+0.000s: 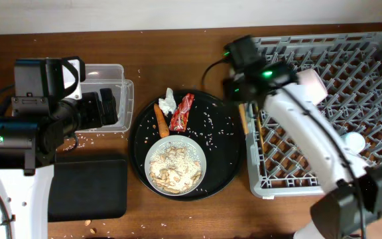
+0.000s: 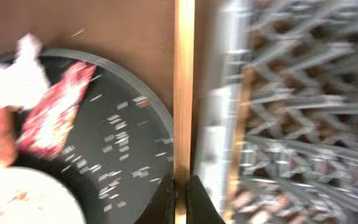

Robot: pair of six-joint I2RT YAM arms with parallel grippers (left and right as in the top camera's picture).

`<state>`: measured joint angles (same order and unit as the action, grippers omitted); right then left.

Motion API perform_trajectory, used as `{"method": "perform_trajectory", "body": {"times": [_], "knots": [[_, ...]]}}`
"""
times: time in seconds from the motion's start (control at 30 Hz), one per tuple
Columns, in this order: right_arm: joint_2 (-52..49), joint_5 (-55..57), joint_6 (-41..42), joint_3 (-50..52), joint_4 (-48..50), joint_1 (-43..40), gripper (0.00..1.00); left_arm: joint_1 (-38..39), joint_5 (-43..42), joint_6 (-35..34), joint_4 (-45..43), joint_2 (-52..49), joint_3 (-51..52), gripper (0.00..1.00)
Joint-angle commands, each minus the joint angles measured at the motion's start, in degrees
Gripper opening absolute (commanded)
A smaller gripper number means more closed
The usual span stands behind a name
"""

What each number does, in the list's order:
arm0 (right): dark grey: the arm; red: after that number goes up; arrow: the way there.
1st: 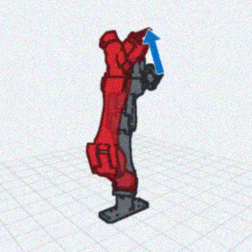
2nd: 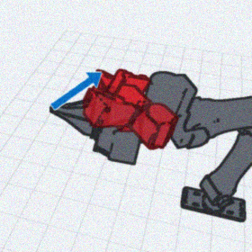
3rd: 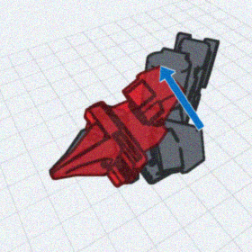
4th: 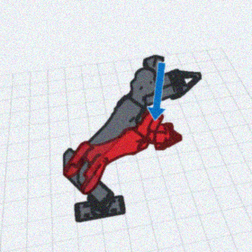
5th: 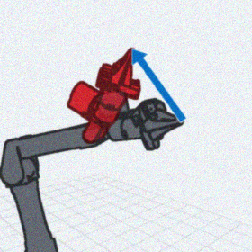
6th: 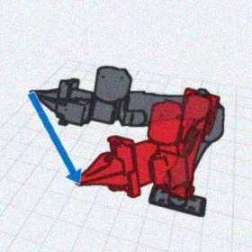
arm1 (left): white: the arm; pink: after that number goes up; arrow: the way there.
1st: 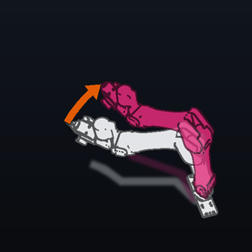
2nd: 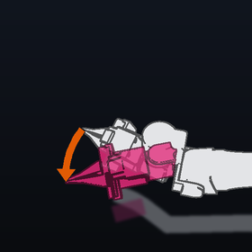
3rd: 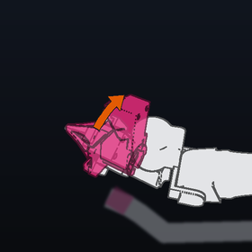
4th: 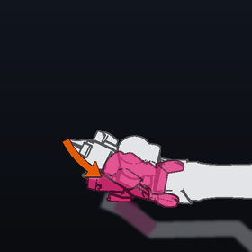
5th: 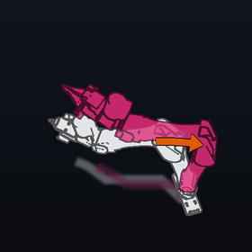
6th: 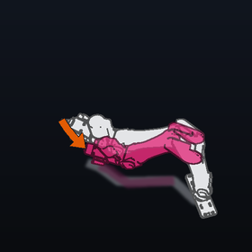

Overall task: Sort waste into correct bins and load items into the dishwasher rack
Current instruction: 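Grasp the wooden chopsticks with the right gripper and lay them in the rack, then pick the carrot with the left gripper and drop it on the black tray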

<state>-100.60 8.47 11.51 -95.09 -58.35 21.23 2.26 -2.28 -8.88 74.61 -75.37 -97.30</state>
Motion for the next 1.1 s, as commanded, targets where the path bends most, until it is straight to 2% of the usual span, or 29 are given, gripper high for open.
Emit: {"method": "perform_trajectory", "body": {"times": [0.0, 0.03, 0.07, 0.1, 0.13, 0.2, 0.27, 0.3, 0.4, 0.47, 0.5, 0.57, 0.63, 0.7, 0.8, 0.9, 0.97, 1.0, 1.07], "knots": [[-3.21, 2.38, -0.55, 2.45, -0.13, -6.54, 0.04, -0.24, 0.61, -0.7, 0.09, 0.13, -0.46, 0.99], [-5.11, -0.13, -0.61, 2.91, -0.24, -7.96, 0.04, -0.24, 0.61, -0.72, 0.09, 0.13, -0.46, 0.99], [-6.97, -3.98, -2.38, 2.95, -0.9, -8.52, 0.11, -0.24, 0.61, -0.7, 0.09, 0.13, -0.46, 0.99], [-7.78, -3.98, -2.49, 2.95, -1.46, -8.39, 0.38, -0.24, 0.61, -0.72, 0.09, 0.13, -0.46, 0.99], [-6.97, -4.0, -2.01, 2.6, -1.49, -8.0, 0.46, -0.24, 0.61, -0.7, 0.09, 0.13, -0.46, 0.99], [0.61, -4.44, -2.05, 2.08, -1.4, -6.78, 0.51, -0.24, 0.61, -0.7, 0.09, 0.13, -0.46, 0.99], [13.68, -5.05, -2.12, 2.08, -1.75, -3.08, 0.54, -0.24, 0.61, -0.7, 0.09, 0.13, -0.46, 0.99], [19.08, -5.07, -2.08, 2.08, -2.45, -1.44, 0.98, -0.24, 0.61, -0.7, 0.09, 0.13, -0.46, 0.99], [30.45, -5.46, -2.08, 2.08, -5.42, 0.87, 0.98, -0.24, 0.61, -0.7, 0.09, 0.13, -0.46, 0.99], [35.39, -2.19, -2.01, 2.08, -19.43, 0.87, 0.98, -0.24, 0.61, -0.7, 0.09, 0.13, -0.46, 0.99], [37.55, 0.81, -1.79, 2.08, -22.34, 0.87, 0.98, -0.24, 0.61, -0.72, 0.09, 0.13, -0.46, 0.99], [42.34, 6.73, -1.64, 2.34, -20.63, 0.83, 0.98, -0.24, 0.61, -0.7, 0.09, 0.13, -0.46, 0.99], [47.06, 11.08, -4.33, 5.81, -10.38, 0.7, 0.98, -0.24, 0.61, -0.7, 0.09, 0.13, -0.46, 0.99], [58.99, 9.88, -6.38, 25.83, 8.44, -5.57, 0.98, -0.24, 0.61, -0.7, 0.09, 0.13, -0.46, 0.99], [73.77, 7.15, -6.38, 53.86, 25.62, -9.99, 0.98, -0.24, 0.61, -0.7, 0.09, 0.13, -0.46, 0.99], [90.29, 6.95, -6.38, 75.63, 36.7, -10.19, 0.98, -0.24, 0.61, -0.7, 0.09, 0.13, -0.46, 0.99], [98.49, 6.97, -6.38, 83.69, 39.74, -10.19, 0.98, -0.24, 0.61, -0.7, 0.09, 0.13, -0.46, 0.99], [99.73, 6.93, -6.38, 89.5, 45.2, -10.19, 0.98, -0.24, 0.61, -0.7, 0.09, 0.13, -0.46, 0.99], [99.95, 6.95, -6.38, 94.23, 54.75, -10.16, 0.98, -0.24, 0.61, -0.7, 0.09, 0.13, -0.46, 0.99]]}}
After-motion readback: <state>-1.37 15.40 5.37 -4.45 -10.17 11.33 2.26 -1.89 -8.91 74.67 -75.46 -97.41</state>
